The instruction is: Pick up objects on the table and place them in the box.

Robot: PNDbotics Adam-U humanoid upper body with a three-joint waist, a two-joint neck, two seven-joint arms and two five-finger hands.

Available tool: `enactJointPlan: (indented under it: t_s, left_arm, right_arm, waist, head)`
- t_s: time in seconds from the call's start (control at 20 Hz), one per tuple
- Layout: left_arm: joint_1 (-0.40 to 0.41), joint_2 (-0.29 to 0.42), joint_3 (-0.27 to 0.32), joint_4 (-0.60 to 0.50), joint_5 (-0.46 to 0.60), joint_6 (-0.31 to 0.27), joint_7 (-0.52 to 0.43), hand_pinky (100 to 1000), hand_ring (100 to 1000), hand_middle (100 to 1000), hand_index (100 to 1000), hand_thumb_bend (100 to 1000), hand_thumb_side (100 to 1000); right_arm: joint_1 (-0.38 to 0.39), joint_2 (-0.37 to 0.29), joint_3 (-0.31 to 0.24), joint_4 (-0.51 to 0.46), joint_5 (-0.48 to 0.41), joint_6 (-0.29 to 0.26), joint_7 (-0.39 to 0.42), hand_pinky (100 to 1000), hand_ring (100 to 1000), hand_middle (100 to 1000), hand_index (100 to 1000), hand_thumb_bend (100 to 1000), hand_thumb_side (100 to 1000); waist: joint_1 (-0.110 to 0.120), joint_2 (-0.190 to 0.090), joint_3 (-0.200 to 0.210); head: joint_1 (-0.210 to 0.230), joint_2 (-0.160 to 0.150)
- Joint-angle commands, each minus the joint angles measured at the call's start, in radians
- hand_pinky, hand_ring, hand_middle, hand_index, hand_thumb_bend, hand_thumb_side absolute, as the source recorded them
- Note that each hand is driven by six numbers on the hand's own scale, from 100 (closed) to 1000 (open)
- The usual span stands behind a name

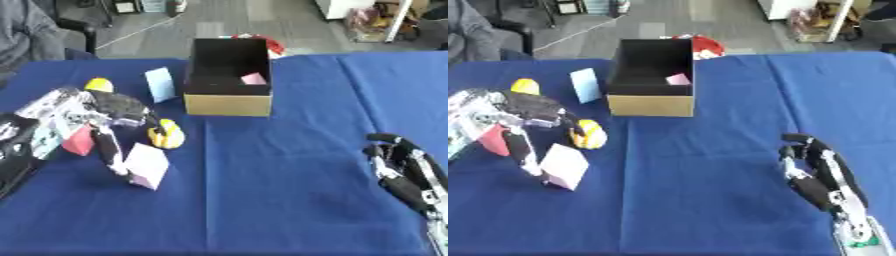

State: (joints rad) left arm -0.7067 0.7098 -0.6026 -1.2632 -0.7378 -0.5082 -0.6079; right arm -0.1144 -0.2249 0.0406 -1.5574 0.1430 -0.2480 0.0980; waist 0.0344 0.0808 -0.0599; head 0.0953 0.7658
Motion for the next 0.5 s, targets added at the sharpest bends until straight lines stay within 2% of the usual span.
enactJointPlan:
  t_s: [0.05,0.1,0.25,0.4,0.5]
  left_arm:
    - [-0.013,0.008,0.002,0.002,-0.013,-0.309,-0.299,861,745,698,875,708,486]
    - [-0.012,0.005,0.005,0.001,-0.018,-0.307,-0.299,844,709,647,841,683,421]
    - [-0.008,-0.005,0.019,-0.012,-0.026,-0.292,-0.299,798,627,566,776,608,269]
    - [-0.014,-0.010,0.047,-0.045,-0.006,-0.258,-0.297,685,505,447,659,444,276]
    - [-0.016,-0.004,0.070,-0.079,0.026,-0.226,-0.288,663,476,412,628,382,273]
  right_arm:
    - [-0.010,-0.019,-0.001,-0.010,0.004,0.000,0.001,755,667,740,749,100,323]
    - [-0.010,-0.019,-0.002,-0.010,0.005,0.000,0.000,755,667,740,749,100,323]
    - [-0.009,-0.018,-0.002,-0.009,0.005,0.001,-0.001,755,667,740,749,100,323]
    - [-0.008,-0.017,-0.003,-0.009,0.004,0.002,-0.001,755,667,740,749,100,323]
    - [-0.008,-0.017,-0.004,-0.008,0.004,0.002,-0.002,755,667,740,749,100,322]
  waist:
    - [0.013,-0.009,0.000]
    - [0.012,-0.009,0.000]
    - [0.011,-0.010,-0.001]
    - [0.010,-0.011,0.001]
    - [0.010,-0.011,0.002]
  head:
    - [0.001,0.004]
    - [0.001,0.004]
    - [-0.001,0.004]
    - [-0.004,0.004]
    - [-0.006,0.004]
